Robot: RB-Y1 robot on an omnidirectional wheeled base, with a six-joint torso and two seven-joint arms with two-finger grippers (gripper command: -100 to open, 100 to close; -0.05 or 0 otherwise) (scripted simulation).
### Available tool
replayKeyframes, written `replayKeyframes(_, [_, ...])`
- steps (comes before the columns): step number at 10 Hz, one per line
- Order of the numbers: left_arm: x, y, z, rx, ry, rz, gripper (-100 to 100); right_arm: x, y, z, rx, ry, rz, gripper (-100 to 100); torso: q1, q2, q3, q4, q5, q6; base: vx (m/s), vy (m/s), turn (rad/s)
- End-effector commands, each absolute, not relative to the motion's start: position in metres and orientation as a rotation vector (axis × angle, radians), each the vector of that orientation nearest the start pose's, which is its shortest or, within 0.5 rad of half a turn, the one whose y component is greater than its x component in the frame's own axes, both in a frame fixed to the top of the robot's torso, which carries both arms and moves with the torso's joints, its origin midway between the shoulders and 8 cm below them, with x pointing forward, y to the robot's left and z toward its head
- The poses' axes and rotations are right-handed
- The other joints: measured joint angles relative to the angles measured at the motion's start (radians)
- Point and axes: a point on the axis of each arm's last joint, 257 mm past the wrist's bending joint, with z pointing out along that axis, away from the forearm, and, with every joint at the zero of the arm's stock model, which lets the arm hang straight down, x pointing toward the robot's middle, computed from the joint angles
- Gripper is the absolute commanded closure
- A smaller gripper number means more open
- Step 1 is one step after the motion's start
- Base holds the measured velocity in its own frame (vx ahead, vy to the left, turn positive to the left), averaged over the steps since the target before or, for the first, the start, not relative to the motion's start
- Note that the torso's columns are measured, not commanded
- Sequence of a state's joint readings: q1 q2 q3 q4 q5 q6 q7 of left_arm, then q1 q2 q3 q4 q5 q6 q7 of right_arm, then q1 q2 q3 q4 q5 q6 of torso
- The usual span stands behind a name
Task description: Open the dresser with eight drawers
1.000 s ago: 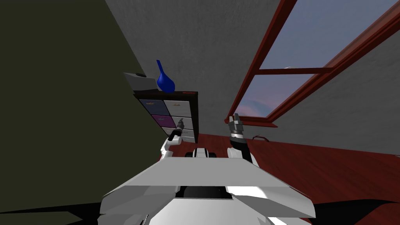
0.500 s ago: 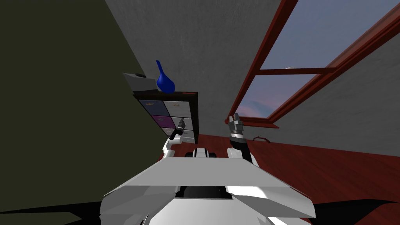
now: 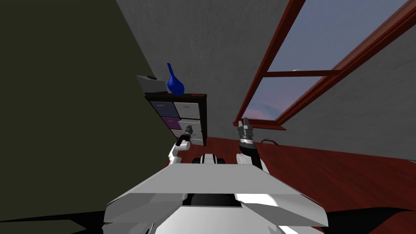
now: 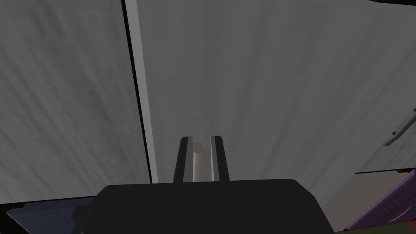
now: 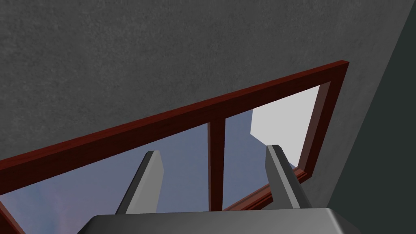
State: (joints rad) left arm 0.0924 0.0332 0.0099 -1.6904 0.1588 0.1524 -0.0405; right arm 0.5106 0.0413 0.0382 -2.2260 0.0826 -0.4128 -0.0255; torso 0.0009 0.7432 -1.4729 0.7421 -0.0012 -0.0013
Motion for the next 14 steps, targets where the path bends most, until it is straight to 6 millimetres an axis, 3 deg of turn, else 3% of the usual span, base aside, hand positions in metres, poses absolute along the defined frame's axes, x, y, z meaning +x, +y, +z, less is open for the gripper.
replayKeyframes(1, [0.515, 0.245, -0.251, -1.371, 1.24, -1.197, 100, 0.369, -0.267, -0.021, 0.773, 0.724, 1.271, 0, -0.001, -0.007, -0.004, -0.001, -0.001, 0.0, -0.101, -0.002, 0.016])
replayKeyframes(4, [0.512, 0.244, -0.244, -1.358, 1.234, -1.207, 100, 0.369, -0.267, -0.021, 0.773, 0.724, 1.271, 0, 0.001, 0.001, 0.001, -0.001, 0.001, -0.001, -0.196, 0.025, 0.012])
replayKeyframes(5, [0.511, 0.245, -0.238, -1.367, 1.244, -1.204, -100, 0.369, -0.267, -0.021, 0.773, 0.724, 1.272, 0, 0.0, 0.003, 0.002, 0.0, 0.0, -0.001, -0.097, -0.004, 0.017])
replayKeyframes(13, [0.499, 0.248, -0.194, -1.36, 1.253, -1.212, -100, 0.369, -0.267, -0.022, 0.773, 0.724, 1.271, 0, -0.002, 0.0, 0.0, 0.0, 0.0, 0.001, 0.032, -0.013, 0.011])
replayKeyframes(14, [0.496, 0.249, -0.206, -1.375, 1.262, -1.202, -100, 0.369, -0.267, -0.022, 0.773, 0.724, 1.271, 0, -0.004, 0.002, 0.0, 0.003, -0.002, 0.001, 0.009, -0.002, 0.003])
